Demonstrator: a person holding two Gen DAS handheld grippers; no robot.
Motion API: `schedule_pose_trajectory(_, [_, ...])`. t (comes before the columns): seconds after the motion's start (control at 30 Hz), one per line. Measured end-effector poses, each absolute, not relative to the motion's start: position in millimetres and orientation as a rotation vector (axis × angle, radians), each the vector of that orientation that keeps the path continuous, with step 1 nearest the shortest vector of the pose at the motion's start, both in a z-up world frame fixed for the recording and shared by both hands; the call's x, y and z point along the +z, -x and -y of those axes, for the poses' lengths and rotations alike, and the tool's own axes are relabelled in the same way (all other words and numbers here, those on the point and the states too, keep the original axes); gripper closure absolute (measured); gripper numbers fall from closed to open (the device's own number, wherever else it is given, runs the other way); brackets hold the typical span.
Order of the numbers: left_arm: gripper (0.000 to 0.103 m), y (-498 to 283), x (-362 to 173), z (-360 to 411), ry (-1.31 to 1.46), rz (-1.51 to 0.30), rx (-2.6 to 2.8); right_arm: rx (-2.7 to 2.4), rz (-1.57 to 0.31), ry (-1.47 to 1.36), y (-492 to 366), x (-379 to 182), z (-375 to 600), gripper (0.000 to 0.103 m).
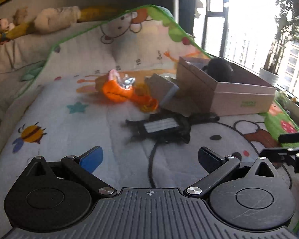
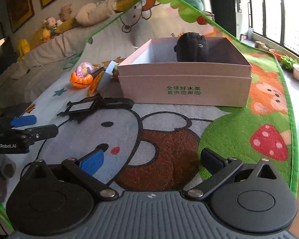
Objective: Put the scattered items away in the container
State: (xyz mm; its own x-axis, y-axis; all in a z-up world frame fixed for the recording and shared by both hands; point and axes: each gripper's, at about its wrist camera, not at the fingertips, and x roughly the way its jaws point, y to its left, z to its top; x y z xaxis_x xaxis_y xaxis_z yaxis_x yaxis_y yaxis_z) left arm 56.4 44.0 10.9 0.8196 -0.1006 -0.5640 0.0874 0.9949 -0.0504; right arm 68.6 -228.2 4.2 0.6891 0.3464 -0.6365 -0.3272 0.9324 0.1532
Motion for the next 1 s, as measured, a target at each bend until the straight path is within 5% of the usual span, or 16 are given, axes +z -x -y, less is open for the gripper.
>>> schedule_pose_trajectory(0.37, [0.0,-57.4,6.3,-57.4,0.13,-0.626,-0.066,0.442,-0.746,0.124,-72.7,8.7,205.7,0.0])
schedule_pose_trajectory(0.57, [0.0,-61.2,6.7,-59.6,0.148,-0.63,-0.124,0.488,-0.54,0.196,-75.6,51.7,181.7,0.0])
schedule_pose_trajectory(0.67, [0.0,-63.8,5.4,-57.4,0.151,-0.64,-0.112,0.533,-0.45,0.33,-89.4,76.4,144.7,0.02])
schedule_pose_trajectory(0.83, [0.0,-59.4,5.7,-54.6,0.138,-0.622,-0.114,0.598,-0.554,0.397,-154.1,82.7,76.6,0.049])
schedule_pose_trajectory(1.0, [0.0,-58.0,4.8,-64.6,0.207,-0.611,-0.12,0.519,-0.681,0.406,-203.5,58.0,36.8,0.05])
